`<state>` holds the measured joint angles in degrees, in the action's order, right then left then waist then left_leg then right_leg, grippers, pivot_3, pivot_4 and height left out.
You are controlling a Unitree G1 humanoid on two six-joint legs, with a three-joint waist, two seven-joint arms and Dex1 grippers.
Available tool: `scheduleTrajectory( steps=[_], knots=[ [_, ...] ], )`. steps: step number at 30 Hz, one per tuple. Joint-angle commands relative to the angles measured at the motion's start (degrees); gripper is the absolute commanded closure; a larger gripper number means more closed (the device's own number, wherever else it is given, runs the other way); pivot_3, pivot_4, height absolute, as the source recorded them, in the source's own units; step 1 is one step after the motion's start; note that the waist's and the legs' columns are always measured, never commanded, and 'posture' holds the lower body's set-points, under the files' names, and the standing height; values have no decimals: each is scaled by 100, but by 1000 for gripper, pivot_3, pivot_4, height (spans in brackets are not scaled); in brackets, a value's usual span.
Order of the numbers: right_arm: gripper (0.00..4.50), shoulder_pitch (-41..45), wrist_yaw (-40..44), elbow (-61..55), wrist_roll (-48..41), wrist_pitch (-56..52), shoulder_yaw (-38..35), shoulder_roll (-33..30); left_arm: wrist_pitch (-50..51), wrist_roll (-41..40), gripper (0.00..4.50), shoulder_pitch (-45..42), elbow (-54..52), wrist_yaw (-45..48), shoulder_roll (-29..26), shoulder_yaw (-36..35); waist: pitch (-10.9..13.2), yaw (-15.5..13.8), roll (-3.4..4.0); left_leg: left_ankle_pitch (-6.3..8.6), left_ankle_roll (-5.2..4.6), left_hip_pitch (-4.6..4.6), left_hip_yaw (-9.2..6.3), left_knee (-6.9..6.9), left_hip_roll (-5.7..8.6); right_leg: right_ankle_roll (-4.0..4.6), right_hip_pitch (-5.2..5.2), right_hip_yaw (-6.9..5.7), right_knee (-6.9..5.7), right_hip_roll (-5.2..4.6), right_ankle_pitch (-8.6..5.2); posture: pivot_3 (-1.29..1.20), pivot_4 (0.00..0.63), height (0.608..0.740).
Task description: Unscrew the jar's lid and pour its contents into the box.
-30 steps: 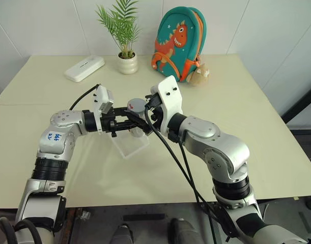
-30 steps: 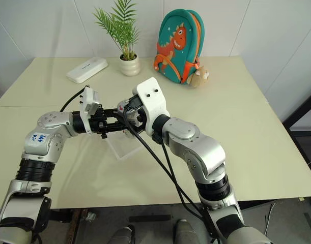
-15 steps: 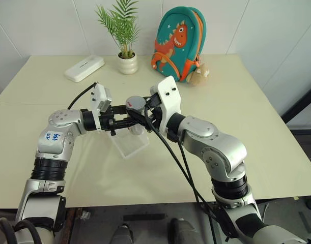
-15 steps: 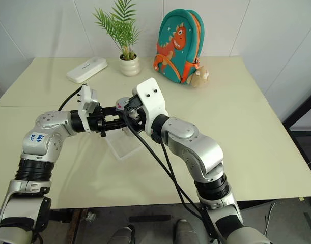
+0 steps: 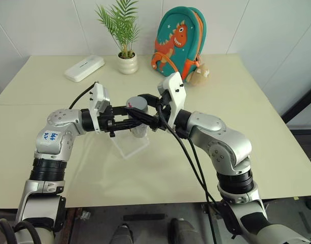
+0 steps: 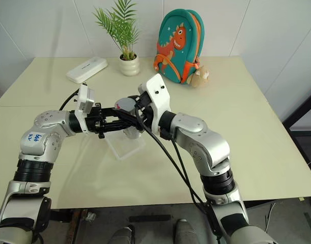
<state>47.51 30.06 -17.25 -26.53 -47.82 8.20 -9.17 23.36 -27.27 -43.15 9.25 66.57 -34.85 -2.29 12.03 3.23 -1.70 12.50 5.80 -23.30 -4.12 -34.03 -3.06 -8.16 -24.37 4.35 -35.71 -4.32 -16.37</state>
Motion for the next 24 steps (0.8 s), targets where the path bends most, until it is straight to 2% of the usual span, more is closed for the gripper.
scheduleTrajectory(
  steps=[1,8,14,20,24],
  knots=[
    [1385,281,728,-212,-293,368,247,-28,70,-28,2557,-77,-91,147,-53,66,0,4,0,0,0,0,0,0,0,0,0,0,0,0,0,0,150,740],
    [1385,332,1234,-51,-153,584,401,-194,-25,82,2557,-110,-11,288,-110,46,1,1,1,0,0,0,0,0,0,-1,0,3,0,1,-1,0,150,740],
    [1385,345,1131,161,216,517,620,-249,-14,93,2557,-11,-187,229,-100,35,1,3,1,0,0,0,0,0,0,-1,-1,4,-2,2,-1,0,150,740],
    [1385,387,882,316,380,537,521,-63,17,74,2557,51,-291,183,-132,19,1,1,1,0,0,0,0,0,0,-1,-2,5,-2,2,-1,0,150,740],
    [1871,434,813,331,299,535,354,79,18,74,2557,76,-308,141,-141,6,1,-1,1,0,0,0,0,0,0,-1,-2,5,-4,3,-1,0,150,740]
  ],
)
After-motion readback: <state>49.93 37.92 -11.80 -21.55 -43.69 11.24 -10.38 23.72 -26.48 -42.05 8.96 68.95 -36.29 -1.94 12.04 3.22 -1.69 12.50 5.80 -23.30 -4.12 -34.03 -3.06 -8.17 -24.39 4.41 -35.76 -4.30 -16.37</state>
